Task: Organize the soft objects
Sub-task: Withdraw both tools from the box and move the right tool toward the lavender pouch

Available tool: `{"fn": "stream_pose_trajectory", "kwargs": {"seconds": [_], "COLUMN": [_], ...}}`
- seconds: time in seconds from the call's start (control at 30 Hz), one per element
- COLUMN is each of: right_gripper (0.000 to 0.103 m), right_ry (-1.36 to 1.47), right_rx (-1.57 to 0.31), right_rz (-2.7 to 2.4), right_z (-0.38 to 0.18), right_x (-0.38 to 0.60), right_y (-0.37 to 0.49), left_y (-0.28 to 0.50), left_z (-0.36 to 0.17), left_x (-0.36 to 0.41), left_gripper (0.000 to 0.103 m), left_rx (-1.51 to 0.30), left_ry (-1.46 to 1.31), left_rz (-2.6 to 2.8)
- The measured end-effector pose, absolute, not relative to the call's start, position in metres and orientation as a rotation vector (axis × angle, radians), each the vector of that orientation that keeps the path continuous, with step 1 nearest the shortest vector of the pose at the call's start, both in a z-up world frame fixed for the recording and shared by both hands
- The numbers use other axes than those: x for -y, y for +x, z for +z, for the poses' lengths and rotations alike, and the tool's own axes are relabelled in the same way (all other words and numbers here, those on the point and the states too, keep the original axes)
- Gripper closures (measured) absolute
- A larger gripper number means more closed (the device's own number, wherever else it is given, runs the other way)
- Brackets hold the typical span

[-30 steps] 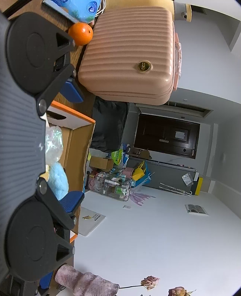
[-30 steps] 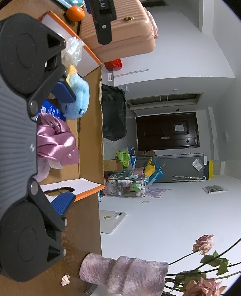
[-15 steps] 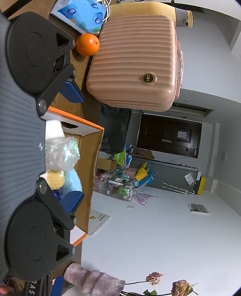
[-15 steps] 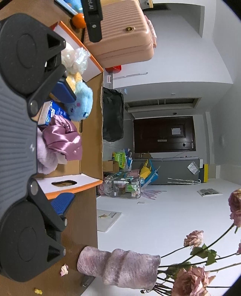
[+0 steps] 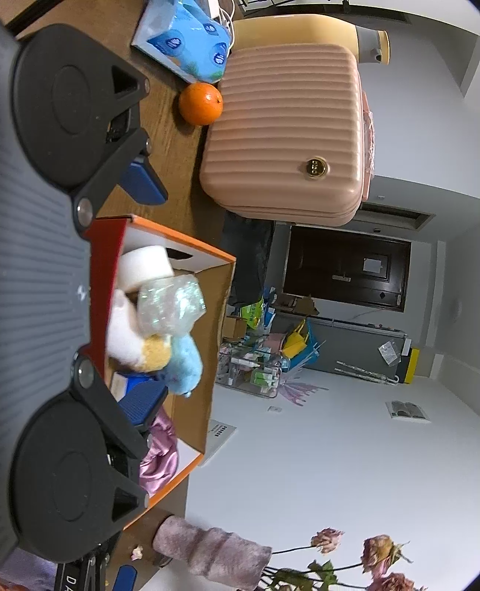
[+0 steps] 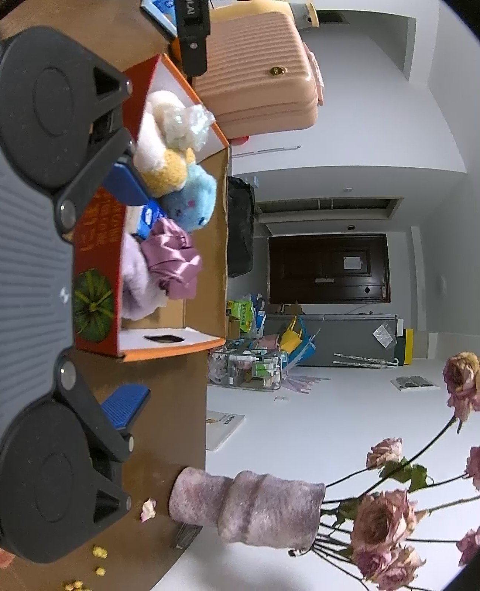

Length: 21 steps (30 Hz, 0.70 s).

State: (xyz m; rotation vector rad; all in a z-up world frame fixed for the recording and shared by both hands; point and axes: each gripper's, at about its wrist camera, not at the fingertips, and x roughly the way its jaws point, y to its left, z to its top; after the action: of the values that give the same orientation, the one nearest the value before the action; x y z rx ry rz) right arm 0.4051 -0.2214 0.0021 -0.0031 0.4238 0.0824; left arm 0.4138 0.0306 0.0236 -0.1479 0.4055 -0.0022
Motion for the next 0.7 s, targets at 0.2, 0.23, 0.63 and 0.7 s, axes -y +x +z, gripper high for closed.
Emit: {"fn": "stream_pose_trajectory", "kwargs": {"seconds": [0.2, 0.23, 0.63, 0.7], "right_gripper": [0.000, 0.000, 0.000, 0.000], "right_ry": [-0.005, -0.003, -0.006, -0.009], "right_rx": [-0.417, -0.417, -0.431, -0.436], "right_rz": [0.082, 0.082, 0.075, 0.073], "right_z": [0.000, 0.000, -0.007, -0.009], "right_x": [0.228, 0.230, 0.244, 0.247], "right_y": [0.380, 0.376, 0.330, 0.323], "left_y": [0.393, 0.390, 0.346, 0.340], "left_z": [0.020, 0.020, 0.013, 0.012], "left_x": [-0.024, -0.022, -0.008, -0.006], "left_gripper": [0.000, 0.000, 0.000, 0.000], "left_rx": [-0.420, -0.422, -0.450, -0.456], "left_ry": [-0.140, -0.138, -0.114, -0.109], "left_rz": [-0.017, -0.020, -0.038, -0.040]}}
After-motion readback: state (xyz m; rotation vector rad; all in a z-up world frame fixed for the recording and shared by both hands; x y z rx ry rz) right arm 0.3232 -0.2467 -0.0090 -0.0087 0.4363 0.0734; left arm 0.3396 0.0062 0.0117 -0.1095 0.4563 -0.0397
